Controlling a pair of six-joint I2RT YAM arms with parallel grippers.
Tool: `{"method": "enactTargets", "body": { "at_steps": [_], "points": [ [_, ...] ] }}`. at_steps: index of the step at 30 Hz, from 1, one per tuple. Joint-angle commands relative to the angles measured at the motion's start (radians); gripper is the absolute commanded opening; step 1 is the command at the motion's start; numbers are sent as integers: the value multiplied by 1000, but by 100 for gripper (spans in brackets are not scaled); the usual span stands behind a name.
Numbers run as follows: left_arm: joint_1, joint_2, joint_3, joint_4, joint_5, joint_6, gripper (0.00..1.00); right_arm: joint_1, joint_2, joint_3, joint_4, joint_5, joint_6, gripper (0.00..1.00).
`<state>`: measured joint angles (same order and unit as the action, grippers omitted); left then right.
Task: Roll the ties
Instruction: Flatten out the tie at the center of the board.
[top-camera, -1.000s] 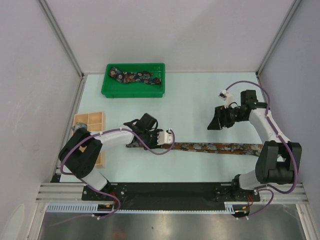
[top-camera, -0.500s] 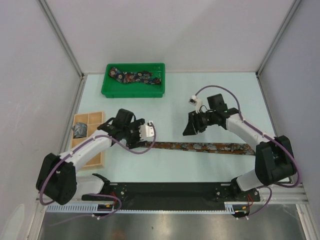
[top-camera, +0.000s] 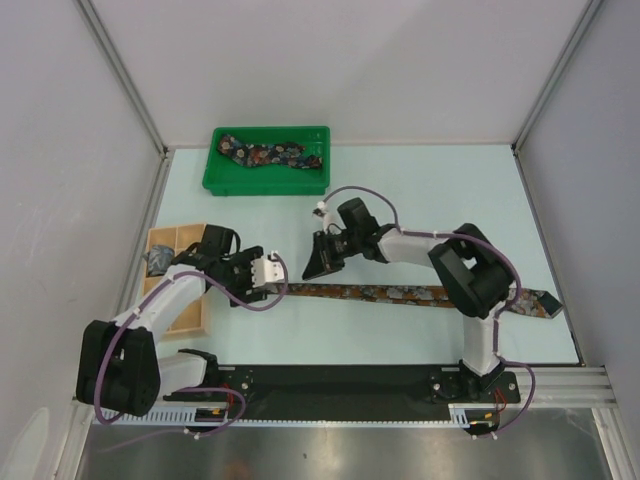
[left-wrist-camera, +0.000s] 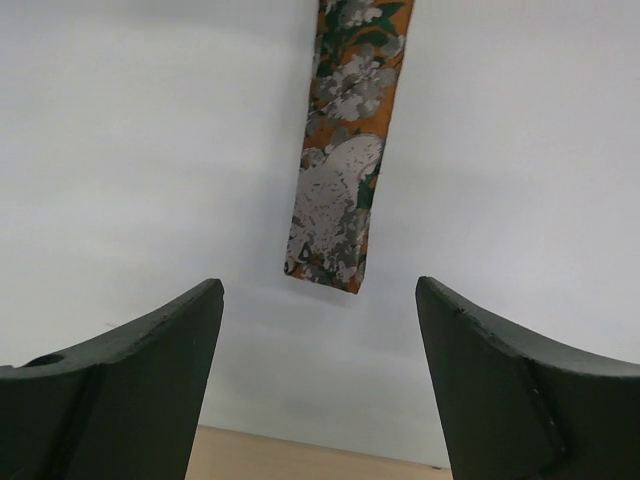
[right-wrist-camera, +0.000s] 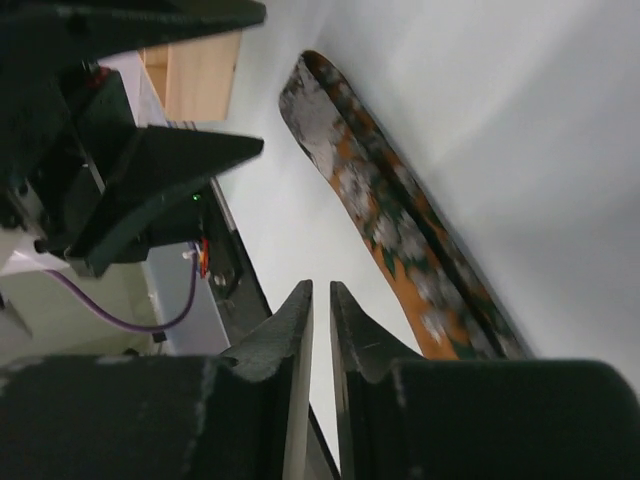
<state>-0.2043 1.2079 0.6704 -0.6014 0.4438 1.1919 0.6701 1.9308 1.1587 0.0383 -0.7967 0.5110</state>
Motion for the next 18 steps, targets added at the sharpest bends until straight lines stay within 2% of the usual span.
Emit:
{"method": "enactTargets", "body": {
  "at_steps": [1,4,10,18],
  "points": [
    [8,-2,-20,-11,98,107,83,57,108,98,181,-30,205,15],
    [13,21,-40,8,92,124,82,80,175,122,233,-33,251,13],
    [22,58,-61,58,91,132,81,92,238,162,232,-3,247,13],
    [43,136,-15,60,105,112,76,97,290,187,163,43,205,12]
  ]
}}
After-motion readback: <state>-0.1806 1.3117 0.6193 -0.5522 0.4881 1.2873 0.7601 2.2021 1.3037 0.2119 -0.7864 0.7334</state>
